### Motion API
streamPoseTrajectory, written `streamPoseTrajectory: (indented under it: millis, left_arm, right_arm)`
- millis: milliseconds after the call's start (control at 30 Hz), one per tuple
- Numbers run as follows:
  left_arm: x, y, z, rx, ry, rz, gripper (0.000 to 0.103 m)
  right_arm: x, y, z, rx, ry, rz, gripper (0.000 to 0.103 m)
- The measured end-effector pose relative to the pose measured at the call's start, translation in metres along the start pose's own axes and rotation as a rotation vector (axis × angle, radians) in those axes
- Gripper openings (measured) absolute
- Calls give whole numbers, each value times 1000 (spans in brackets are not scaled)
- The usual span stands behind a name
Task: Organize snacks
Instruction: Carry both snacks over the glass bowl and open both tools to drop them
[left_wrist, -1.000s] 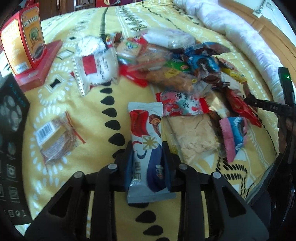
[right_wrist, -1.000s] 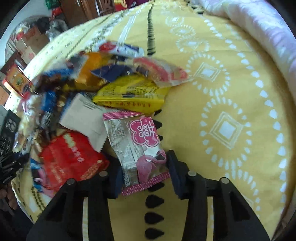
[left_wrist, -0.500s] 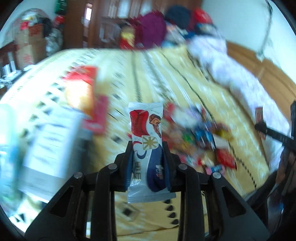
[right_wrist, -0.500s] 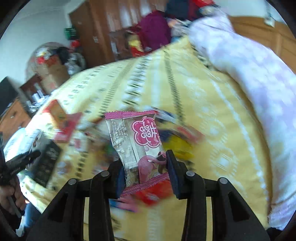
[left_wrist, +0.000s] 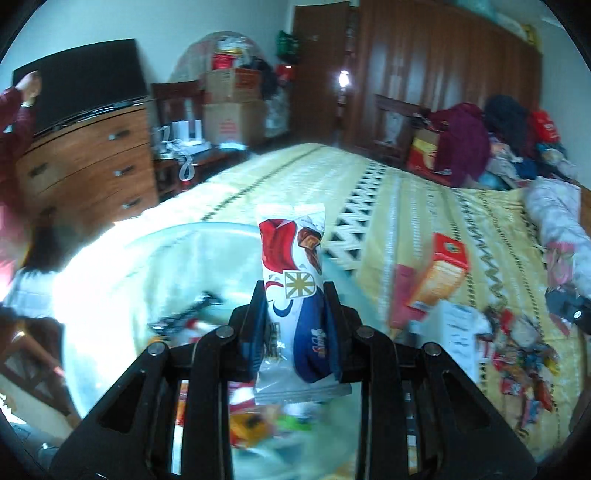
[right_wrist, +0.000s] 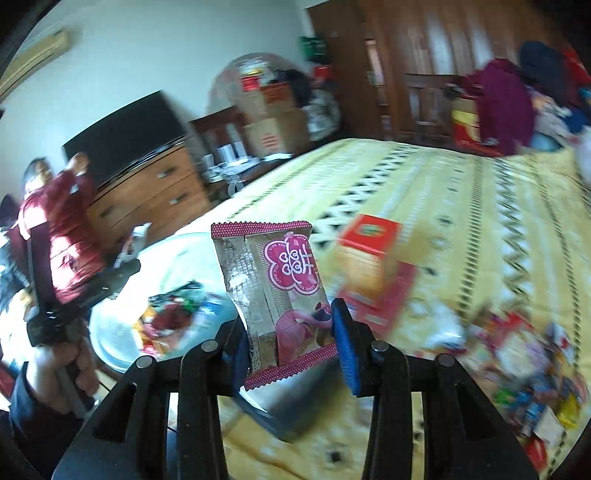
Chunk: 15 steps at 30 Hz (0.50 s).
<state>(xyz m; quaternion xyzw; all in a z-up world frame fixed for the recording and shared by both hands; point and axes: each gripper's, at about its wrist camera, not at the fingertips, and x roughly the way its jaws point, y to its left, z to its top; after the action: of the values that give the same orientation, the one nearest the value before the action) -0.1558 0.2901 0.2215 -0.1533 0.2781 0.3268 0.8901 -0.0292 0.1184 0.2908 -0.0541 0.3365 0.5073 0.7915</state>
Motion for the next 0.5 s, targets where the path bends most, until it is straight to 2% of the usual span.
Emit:
streamPoseTrajectory:
  millis: [100,200,333,500]
  left_arm:
    - [8,17,-5,-30,16,33,28]
    - [16,28,-7,-48,38,41,28]
    - [21,48,-8,-69,60,42,28]
    - [28,64,-9,-87,84,28,28]
  right_arm:
    - [39,52,14,-40,31,70,44]
    - [72,85,22,-59,68,106,44]
    - [109,112,27,-81,112,125,44]
    - [128,129,27,-103,147,126,44]
